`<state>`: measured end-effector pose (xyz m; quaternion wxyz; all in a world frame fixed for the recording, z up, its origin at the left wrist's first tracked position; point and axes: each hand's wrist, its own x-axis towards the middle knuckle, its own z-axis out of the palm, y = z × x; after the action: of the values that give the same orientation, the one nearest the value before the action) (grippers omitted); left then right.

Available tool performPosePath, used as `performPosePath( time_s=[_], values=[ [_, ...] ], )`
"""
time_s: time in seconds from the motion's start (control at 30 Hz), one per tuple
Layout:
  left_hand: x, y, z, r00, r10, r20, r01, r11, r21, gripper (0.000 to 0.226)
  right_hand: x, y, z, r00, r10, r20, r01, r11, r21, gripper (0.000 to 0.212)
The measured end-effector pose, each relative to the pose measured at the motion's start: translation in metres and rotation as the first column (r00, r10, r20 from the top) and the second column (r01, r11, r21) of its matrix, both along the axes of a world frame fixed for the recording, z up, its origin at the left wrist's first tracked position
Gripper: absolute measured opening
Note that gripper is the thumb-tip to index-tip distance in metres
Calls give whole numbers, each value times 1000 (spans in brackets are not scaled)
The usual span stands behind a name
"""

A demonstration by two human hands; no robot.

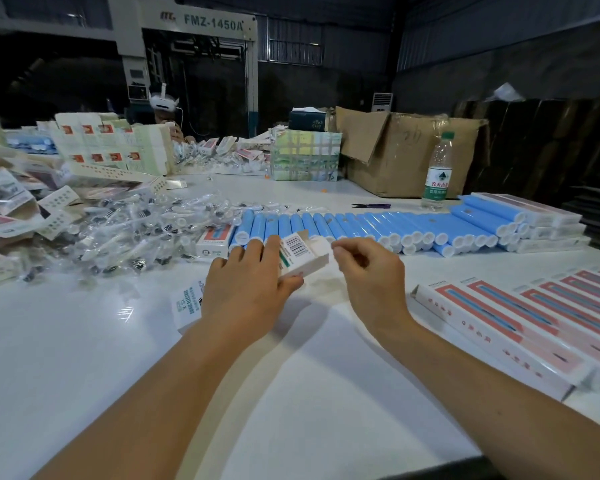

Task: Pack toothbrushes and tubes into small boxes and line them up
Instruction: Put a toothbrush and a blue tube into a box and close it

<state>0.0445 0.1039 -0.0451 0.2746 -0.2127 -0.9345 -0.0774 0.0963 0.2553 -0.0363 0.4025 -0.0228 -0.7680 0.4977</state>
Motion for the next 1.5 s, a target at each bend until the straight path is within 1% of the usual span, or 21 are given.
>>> performPosePath(
  time_s=[0.07,0.17,0.27,0.5,0.57,0.7,0.87,0.97,1.07,1.1,1.13,1.17,1.2,1.23,1.27,1.3,1.33,1.37,1.4,1.47,1.5],
  values=[
    [-2,-1,0,1000,18,1,-18,1000,-5,65,-1,-4,-3,999,27,47,-26,999,-21,16],
    [-4,-1,-2,1000,22,3,-22,1000,-12,65,-3,-4,-5,991,83,106,-70,991,-114,23],
    [-2,2,-6,1000,11,-26,-12,998,-59,67,-4,-7,-9,975,140,170,-117,983,-141,29],
    [4,7,-9,996,-44,-82,32,990,-138,72,-9,-3,-9,946,173,272,-130,977,-169,55],
    [7,10,-11,991,-74,-110,54,984,-171,72,-8,-4,-8,939,166,302,-124,980,-154,48],
    [10,11,-11,992,-59,-113,38,983,-177,73,-5,-8,-7,944,156,291,-105,978,-182,6],
    [15,14,-14,989,-38,-142,5,974,-228,72,-5,-13,-8,945,148,292,-95,978,-186,32],
    [15,14,-15,989,-35,-143,3,976,-219,71,-3,-12,-8,936,172,307,-121,976,-180,30],
    [13,15,-11,992,-29,-126,9,988,-155,72,-4,-8,0,961,68,269,-47,995,-82,10],
    [12,15,-9,993,-23,-118,9,993,-120,72,-7,-3,1,971,-1,239,24,996,-90,23],
    [12,15,-7,994,-18,-112,9,997,-83,71,-8,0,5,974,-56,218,99,976,-194,38],
    [12,14,-5,994,-14,-110,9,999,-51,70,-10,4,8,972,-41,230,129,915,-383,46],
    [12,14,-4,994,-14,-108,11,1000,-30,69,-10,6,11,967,82,240,85,788,-610,48],
    [13,14,-4,994,-18,-107,16,1000,-19,69,-10,7,11,931,310,192,-29,587,-809,47],
    [14,14,-5,994,-27,-105,25,999,-19,69,-7,4,11,846,521,113,-119,391,-913,45],
    [15,15,-6,994,-40,-102,37,999,-30,69,-4,-1,10,776,628,49,-178,292,-940,42],
    [15,16,-7,994,-52,-100,48,998,-45,68,-5,-4,7,741,672,-5,-240,258,-936,36],
    [16,17,-8,993,-62,-99,56,997,-59,68,-7,-7,4,746,666,-8,-281,305,-910,29],
    [16,18,-8,993,-68,-101,61,996,-69,68,-9,-9,1,792,611,14,-293,399,-869,23],
    [17,18,-8,990,-75,-117,66,994,-86,71,-11,-9,-3,885,454,102,-256,659,-708,15],
    [17,18,-8,989,-82,-125,71,993,-94,72,-10,-9,-5,913,373,164,-221,791,-571,11]
  ],
)
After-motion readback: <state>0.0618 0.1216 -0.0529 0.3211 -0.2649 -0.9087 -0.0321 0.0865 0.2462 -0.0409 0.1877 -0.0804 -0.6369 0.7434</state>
